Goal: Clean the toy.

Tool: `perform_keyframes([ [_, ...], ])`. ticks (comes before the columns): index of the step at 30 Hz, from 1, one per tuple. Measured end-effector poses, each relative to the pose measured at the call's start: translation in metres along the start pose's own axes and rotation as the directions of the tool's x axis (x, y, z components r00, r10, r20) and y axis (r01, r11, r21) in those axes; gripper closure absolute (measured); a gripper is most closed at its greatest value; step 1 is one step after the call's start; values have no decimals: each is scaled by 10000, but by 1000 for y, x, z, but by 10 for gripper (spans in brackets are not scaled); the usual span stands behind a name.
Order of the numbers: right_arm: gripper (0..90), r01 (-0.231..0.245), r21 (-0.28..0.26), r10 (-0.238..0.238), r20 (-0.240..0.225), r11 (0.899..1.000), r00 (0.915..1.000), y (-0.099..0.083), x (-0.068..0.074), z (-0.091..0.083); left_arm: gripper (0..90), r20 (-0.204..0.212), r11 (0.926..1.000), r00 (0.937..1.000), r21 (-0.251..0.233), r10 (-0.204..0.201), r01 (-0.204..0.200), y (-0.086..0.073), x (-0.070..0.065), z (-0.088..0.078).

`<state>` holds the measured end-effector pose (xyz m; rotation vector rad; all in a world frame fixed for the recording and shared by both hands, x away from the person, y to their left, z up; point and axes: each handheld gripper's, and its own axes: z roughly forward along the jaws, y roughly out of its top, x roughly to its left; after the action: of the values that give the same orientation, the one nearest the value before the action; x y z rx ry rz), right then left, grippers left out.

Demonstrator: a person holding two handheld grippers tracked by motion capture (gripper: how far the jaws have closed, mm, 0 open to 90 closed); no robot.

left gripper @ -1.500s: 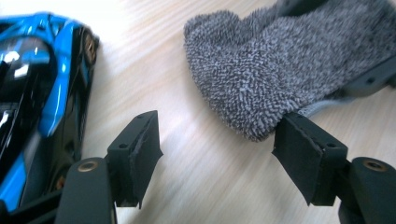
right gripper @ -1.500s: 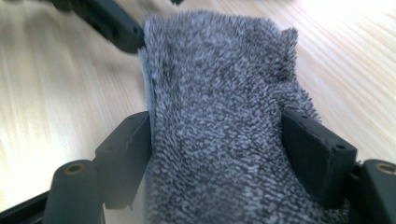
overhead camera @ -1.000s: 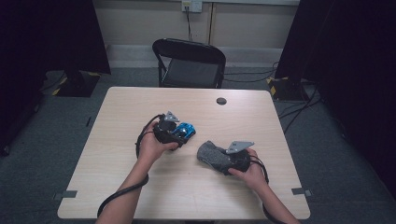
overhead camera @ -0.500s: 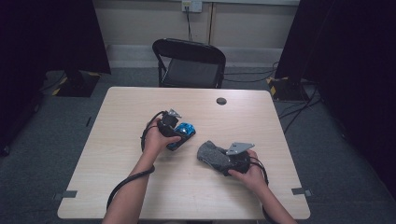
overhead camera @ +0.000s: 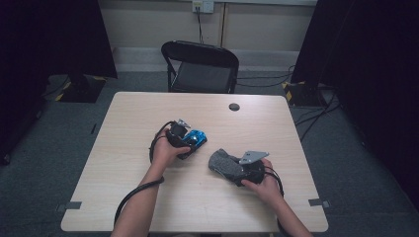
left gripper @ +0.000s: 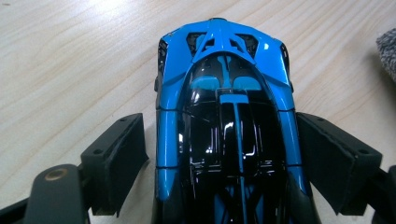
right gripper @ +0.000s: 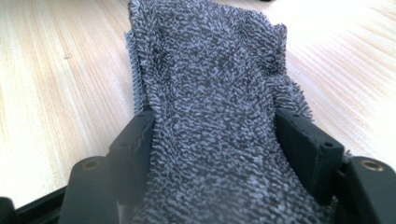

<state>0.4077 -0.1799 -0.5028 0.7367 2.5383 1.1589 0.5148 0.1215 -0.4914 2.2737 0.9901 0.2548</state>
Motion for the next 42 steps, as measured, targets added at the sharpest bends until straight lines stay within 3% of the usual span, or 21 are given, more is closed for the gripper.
perform_keyframes([
  [2, 325, -4, 1, 4, 0, 10000, 10000, 0, 0, 0, 180, 9, 10000, 10000, 4, -85, 85, 0, -1, 1],
  [14, 325, -4, 1, 4, 15, 10000, 10000, 0, 0, 0, 251, -219, 9987, 9987, 205, 464, -459, 1, -7, 0],
  [42, 324, -125, 25, 125, -47, 9999, 9999, 1, -1, 1, 259, -563, 9987, 9983, 509, 121, -92, 3, -11, -1],
])
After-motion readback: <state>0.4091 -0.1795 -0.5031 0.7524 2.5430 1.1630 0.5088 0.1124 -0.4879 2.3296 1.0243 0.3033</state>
